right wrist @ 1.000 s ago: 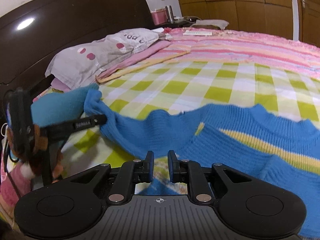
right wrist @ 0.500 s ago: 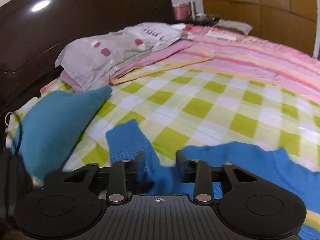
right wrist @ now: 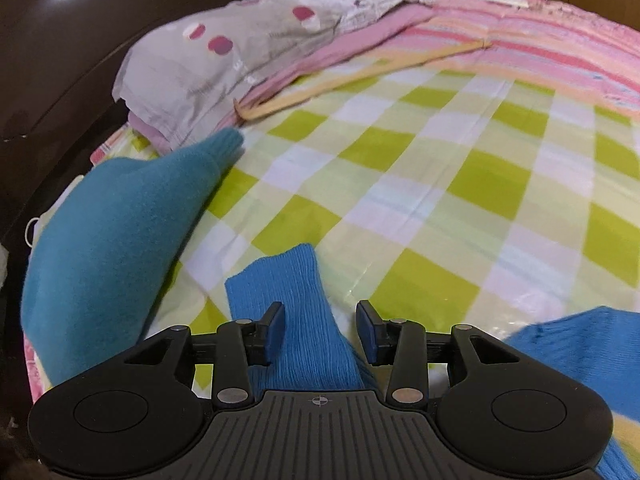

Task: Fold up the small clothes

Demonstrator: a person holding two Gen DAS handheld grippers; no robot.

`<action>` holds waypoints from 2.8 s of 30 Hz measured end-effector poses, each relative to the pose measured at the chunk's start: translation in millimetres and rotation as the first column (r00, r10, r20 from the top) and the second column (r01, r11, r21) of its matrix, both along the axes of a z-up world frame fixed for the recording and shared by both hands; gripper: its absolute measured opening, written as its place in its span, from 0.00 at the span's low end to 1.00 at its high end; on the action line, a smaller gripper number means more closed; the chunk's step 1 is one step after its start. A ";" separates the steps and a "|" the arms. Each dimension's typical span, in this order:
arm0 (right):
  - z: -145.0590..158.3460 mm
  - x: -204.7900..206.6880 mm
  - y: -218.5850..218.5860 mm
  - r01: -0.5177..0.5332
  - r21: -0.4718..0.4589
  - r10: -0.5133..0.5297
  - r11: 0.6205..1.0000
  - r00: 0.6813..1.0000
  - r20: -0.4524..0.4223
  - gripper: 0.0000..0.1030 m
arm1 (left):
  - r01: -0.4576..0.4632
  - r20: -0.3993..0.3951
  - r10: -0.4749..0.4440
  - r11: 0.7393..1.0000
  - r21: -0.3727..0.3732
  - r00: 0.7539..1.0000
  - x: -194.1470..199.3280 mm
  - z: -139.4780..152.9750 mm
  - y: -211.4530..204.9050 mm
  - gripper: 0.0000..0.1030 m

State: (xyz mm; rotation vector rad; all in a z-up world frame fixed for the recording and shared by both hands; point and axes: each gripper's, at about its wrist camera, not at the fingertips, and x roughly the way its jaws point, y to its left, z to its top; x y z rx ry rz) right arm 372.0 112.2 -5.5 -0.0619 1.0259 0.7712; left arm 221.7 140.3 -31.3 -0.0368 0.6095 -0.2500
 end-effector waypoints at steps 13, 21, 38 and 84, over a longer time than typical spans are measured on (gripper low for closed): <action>48.8 -9.9 -51.9 0.156 0.131 -0.165 0.979 0.984 0.061 0.10 | -0.010 0.024 0.011 0.999 -0.049 1.000 -1.7 7.5 10.0 0.34; 113.0 -35.7 -157.6 0.340 0.300 -0.391 0.891 0.911 0.128 0.07 | 0.007 0.038 -0.005 0.999 -0.052 0.999 -4.7 8.1 2.1 0.42; 11.2 17.1 -115.8 0.432 0.163 -0.430 0.887 0.901 -0.050 0.38 | 0.006 -0.026 -0.006 1.000 -0.014 1.000 -8.5 -0.5 -10.9 0.44; 123.8 -104.9 -317.6 0.603 0.474 -0.699 0.642 0.714 0.039 0.08 | 0.019 0.051 -0.020 0.999 0.030 0.999 -33.7 8.1 -38.7 0.56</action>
